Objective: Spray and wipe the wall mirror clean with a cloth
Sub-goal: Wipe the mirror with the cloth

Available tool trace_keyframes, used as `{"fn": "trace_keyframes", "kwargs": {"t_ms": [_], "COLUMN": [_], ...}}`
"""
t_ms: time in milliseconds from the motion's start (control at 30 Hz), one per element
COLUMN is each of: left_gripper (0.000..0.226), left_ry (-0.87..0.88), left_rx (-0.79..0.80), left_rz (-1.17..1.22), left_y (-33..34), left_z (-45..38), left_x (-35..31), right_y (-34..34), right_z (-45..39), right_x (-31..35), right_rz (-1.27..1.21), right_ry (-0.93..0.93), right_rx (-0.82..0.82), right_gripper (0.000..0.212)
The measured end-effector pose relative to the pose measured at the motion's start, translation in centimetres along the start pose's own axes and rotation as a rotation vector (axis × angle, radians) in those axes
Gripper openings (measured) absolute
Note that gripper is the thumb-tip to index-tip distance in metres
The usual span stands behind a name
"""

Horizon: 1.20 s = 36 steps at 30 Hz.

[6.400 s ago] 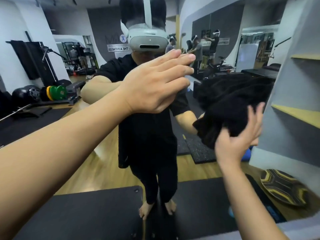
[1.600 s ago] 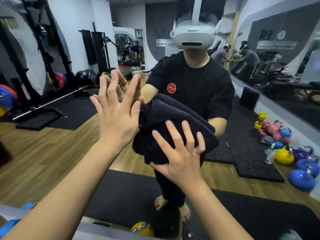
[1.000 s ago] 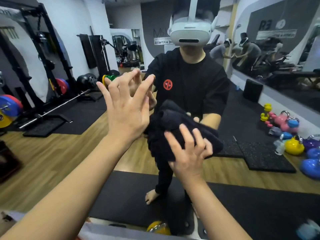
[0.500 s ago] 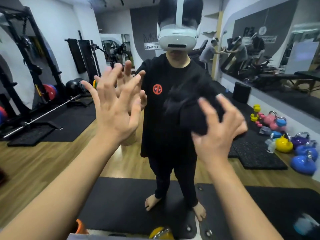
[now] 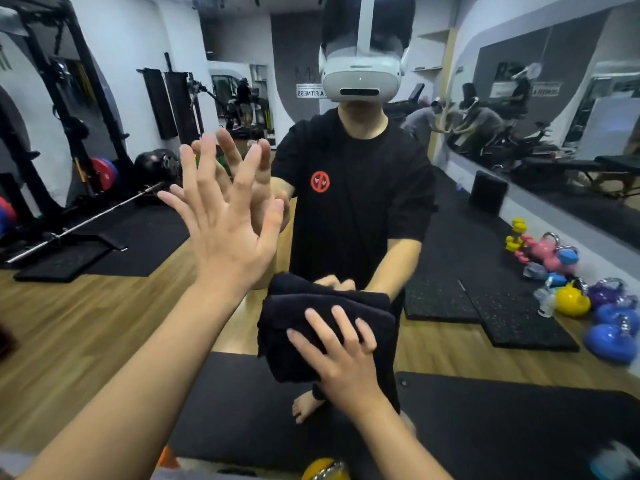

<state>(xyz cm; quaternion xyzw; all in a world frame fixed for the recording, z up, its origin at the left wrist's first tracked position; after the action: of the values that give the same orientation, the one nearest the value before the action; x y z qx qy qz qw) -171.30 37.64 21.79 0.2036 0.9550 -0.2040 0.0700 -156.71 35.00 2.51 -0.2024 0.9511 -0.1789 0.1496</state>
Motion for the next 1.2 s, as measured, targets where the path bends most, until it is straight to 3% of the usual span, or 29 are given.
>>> {"fn": "trace_keyframes", "kwargs": {"t_ms": [167,333,400,467,600,733,800,1067,1200], "left_gripper": [0.066,0.067,0.066,0.065,0.063,0.062,0.062,0.06,0.058], "left_ry": [-0.024,0.03,0.041,0.041,0.061,0.054,0.06,0.046,0.071], "left_rx": [0.033,0.041,0.039,0.016,-0.015,-0.013,0.007,0.049,0.046], "left_rz": [-0.021,-0.051,-0.085,-0.108,-0.149,-0.177,-0.185,-0.227,-0.253], "left_y": [-1.0,-1.2,-0.8,-0.5,-0.1,-0.2,-0.3,-0.9,-1.3], "left_z": [-0.4,-0.5,-0.5,-0.6,-0.4,-0.5,-0.1,0.0,0.0], "left_x": [2.7,3.4,3.7,3.7,3.8,3.9,4.0,3.9,3.9], "right_y": [-4.6,-11.1,-11.7,-10.6,-5.2,1.2,2.2,-6.4,-10.9], "right_z": [-6.0,-11.0,-11.9,-12.1,-9.3,-3.4,-2.0,-11.2,-14.5], "right_x": [-4.5,-11.1,-12.1,-10.9,-3.5,3.9,5.2,-3.6,-9.2], "right_rz": [-0.019,-0.061,-0.081,-0.063,-0.023,0.004,0.013,-0.145,-0.117], "right_ry": [0.203,0.744,0.869,0.816,0.498,0.119,-0.004,0.383,0.672], "right_rx": [-0.146,-0.444,-0.522,-0.531,-0.402,-0.094,-0.046,-0.256,-0.454], "right_gripper": [0.044,0.058,0.056,0.051,0.035,0.054,0.051,0.034,0.046]}}
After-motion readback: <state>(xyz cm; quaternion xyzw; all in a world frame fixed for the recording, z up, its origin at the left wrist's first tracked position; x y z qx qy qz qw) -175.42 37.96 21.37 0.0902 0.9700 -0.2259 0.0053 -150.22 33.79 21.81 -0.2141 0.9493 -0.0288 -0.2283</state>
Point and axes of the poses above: each hand's wrist, its own z-axis away from the middle knuckle, its own y-axis out of the palm, x = y × z, the point moved 9 cm from there along -z, towards the middle knuckle, and after that the axes turned 5 degrees about y, right-handed, at the moved point
